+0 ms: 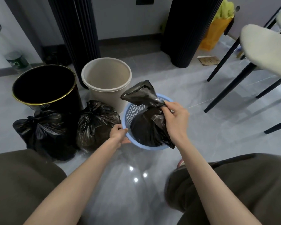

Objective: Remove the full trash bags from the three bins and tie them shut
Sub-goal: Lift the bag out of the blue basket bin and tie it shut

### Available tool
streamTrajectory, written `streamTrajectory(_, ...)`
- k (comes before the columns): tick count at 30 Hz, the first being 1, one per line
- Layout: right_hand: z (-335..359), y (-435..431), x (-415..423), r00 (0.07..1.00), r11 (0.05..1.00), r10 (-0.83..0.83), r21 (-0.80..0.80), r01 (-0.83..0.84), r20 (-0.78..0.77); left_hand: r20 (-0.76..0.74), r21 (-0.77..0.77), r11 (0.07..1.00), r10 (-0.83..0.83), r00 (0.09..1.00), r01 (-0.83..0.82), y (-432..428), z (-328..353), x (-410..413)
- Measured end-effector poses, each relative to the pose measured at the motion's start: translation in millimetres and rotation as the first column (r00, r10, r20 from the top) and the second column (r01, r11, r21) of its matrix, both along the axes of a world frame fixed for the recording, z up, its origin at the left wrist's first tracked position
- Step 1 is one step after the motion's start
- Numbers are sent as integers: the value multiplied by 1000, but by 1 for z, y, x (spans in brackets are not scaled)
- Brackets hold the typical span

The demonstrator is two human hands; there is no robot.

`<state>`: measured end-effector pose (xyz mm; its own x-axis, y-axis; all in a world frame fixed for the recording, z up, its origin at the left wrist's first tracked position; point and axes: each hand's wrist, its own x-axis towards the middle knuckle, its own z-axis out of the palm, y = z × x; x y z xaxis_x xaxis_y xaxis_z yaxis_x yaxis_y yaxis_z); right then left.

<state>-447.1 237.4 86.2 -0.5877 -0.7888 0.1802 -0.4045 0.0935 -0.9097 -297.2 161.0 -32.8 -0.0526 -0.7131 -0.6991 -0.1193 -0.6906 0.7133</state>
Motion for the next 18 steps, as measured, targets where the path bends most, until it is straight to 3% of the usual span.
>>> streamTrajectory(4,0,-3,-8,963,985,-167,-12,173,211,11,24,1000,-13,1000,12,6,-7,6)
streamTrajectory(11,-2,-5,-19,833,942,-285,-24,336,473,90,-51,999,18,996,-14,21,-19,31)
streamTrajectory(14,-1,-8,-5,872,970,-219,4,242,438,58,-34,998,46,997,-45,22,-26,42)
streamTrajectory(18,6,-7,28,958,1000,6,-23,0,288,-9,19,998,66,998,-66,16,-23,32)
